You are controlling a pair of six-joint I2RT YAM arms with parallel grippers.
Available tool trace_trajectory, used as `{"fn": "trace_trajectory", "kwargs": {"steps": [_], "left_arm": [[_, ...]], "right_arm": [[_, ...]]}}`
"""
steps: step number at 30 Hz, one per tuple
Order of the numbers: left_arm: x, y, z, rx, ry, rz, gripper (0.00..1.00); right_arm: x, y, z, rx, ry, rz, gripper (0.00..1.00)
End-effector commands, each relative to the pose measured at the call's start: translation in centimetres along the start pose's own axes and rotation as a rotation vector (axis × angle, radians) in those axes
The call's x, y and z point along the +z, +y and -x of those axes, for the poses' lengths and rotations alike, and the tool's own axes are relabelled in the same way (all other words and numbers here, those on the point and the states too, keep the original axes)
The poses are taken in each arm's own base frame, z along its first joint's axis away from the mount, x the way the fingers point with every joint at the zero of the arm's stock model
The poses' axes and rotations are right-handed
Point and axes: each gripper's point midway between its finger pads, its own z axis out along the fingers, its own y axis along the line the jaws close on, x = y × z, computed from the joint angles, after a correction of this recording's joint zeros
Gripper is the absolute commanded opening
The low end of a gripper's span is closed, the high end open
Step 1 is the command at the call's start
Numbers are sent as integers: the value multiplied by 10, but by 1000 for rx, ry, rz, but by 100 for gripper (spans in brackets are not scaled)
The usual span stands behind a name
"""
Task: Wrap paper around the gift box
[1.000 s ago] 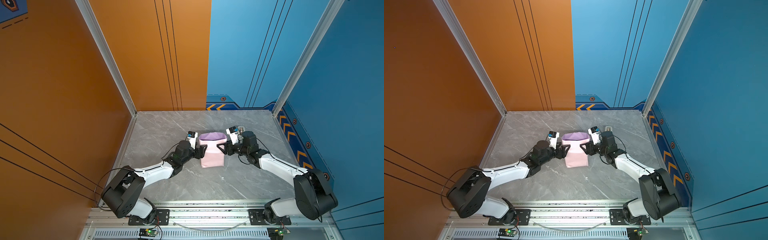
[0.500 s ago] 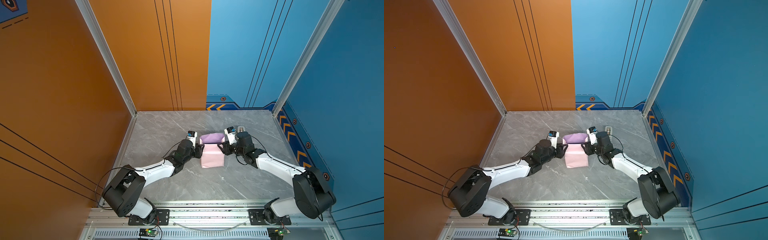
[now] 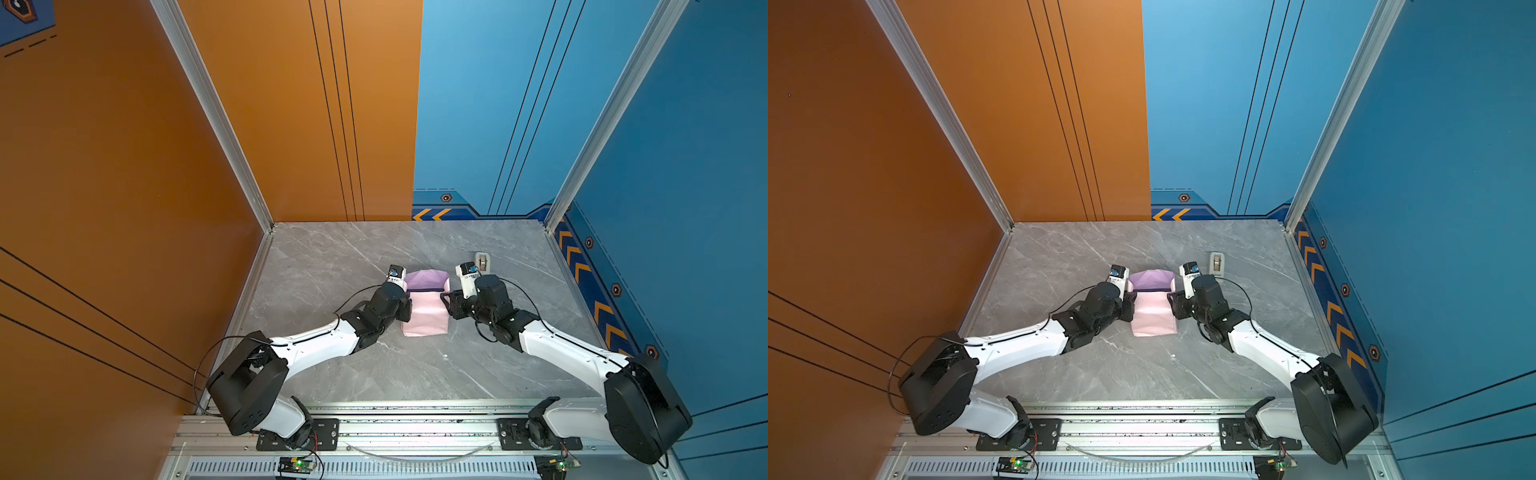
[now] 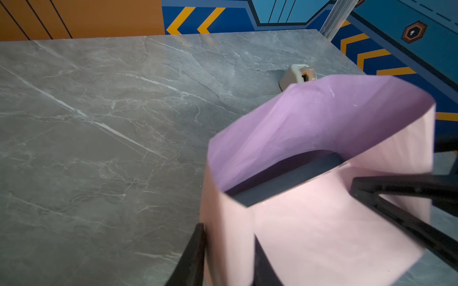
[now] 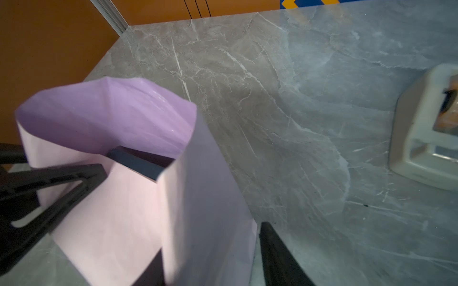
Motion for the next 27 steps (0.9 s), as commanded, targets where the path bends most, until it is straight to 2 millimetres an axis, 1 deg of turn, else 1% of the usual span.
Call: {"fn": "trace_trajectory", "kwargs": {"steps": [1,2,4,6,10,12,13,15,19,20,21,22,23,24,27], "left_arm": [[2,25,-48,107,163,125,24],[2,24,-49,115,162,128,24],[1,24,-47,124,152,137,22],[1,23,-44,133,143,140,20],[3,18,-40,162,131,143,18],[3,16,-38,175,126,147,17],[3,16,-36,178,122,149,16],[4,14,-34,183,117,149,16],[2,13,-33,198,110,155,15],[2,13,-32,201,110,155,15],[2,12,-32,203,109,155,15],[2,12,-32,208,107,156,16],[2,11,-31,210,107,155,16],[2,12,-31,213,106,157,16],[2,11,-32,221,108,157,16]], "right_arm": [[-5,-17,-32,6,82,-88,57],[-7,-17,-29,7,70,-93,54],[-9,-19,-29,3,58,-107,44],[-10,-19,-28,1,51,-109,38],[-9,-14,-22,-5,29,-99,27],[-9,-10,-18,-12,14,-90,25],[-10,-8,-15,-15,8,-91,19],[-11,-5,-10,-18,-10,-85,14],[-16,-1,-2,-22,-41,-79,8],[-17,2,1,-22,-50,-70,9],[-18,5,4,-22,-56,-54,15],[-20,8,6,-23,-59,-39,24],[-23,11,9,-20,-65,-22,39],[-27,12,12,-11,-72,3,48],[-43,18,24,32,-102,99,51]]}}
